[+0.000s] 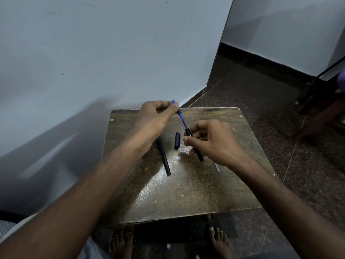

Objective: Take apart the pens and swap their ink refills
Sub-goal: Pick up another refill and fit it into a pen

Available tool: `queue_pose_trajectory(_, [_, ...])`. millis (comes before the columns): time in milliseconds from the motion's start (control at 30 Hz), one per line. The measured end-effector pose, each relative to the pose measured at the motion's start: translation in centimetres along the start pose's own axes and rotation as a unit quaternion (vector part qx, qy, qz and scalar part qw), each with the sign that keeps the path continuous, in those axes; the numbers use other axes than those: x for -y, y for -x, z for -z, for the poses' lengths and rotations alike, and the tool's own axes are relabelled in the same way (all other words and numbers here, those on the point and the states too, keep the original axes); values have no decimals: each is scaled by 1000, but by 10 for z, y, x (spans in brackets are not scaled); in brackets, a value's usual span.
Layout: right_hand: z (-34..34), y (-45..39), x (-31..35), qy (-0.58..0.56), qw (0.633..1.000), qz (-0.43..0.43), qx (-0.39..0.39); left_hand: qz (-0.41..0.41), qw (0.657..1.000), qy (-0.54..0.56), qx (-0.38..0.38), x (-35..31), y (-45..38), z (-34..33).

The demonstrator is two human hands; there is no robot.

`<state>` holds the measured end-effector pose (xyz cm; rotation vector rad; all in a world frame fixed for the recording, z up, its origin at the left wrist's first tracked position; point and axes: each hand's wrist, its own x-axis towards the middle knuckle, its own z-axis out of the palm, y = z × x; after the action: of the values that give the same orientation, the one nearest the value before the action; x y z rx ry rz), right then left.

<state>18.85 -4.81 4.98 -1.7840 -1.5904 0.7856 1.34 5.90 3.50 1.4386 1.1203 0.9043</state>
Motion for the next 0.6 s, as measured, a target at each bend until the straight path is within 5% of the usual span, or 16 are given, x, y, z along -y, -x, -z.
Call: queue_pose_trajectory(600, [-7, 3, -10, -172, 983, -53, -45, -13, 996, -63, 54, -13, 23, -9])
